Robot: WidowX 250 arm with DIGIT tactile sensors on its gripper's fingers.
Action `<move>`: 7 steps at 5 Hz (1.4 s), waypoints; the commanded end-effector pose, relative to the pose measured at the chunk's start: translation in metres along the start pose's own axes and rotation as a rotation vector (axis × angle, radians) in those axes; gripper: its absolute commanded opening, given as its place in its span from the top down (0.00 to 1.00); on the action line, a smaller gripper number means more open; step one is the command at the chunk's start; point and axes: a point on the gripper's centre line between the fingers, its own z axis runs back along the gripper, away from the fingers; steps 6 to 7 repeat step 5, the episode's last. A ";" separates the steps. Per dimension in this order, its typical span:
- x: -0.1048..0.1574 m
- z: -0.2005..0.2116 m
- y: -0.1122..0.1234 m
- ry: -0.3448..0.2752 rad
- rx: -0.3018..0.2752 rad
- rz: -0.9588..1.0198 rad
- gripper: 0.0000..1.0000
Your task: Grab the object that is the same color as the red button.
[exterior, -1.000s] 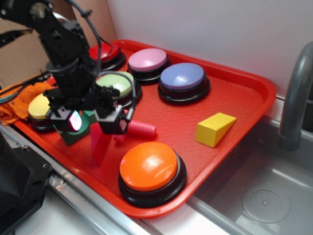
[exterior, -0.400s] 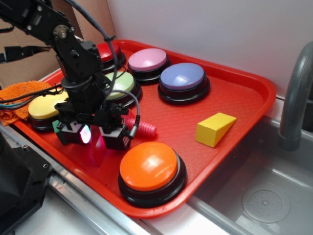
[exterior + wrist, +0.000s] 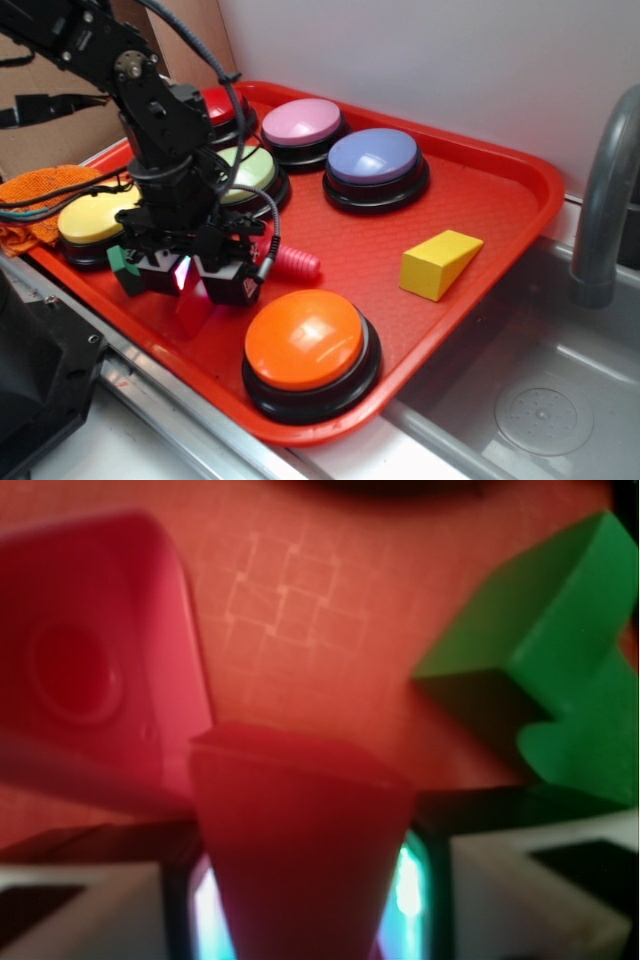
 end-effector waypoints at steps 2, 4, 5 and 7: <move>0.027 0.122 0.009 -0.104 -0.046 -0.184 1.00; 0.029 0.179 0.026 -0.084 -0.061 -0.252 1.00; 0.025 0.179 0.027 -0.065 -0.089 -0.254 1.00; 0.025 0.179 0.027 -0.065 -0.089 -0.254 1.00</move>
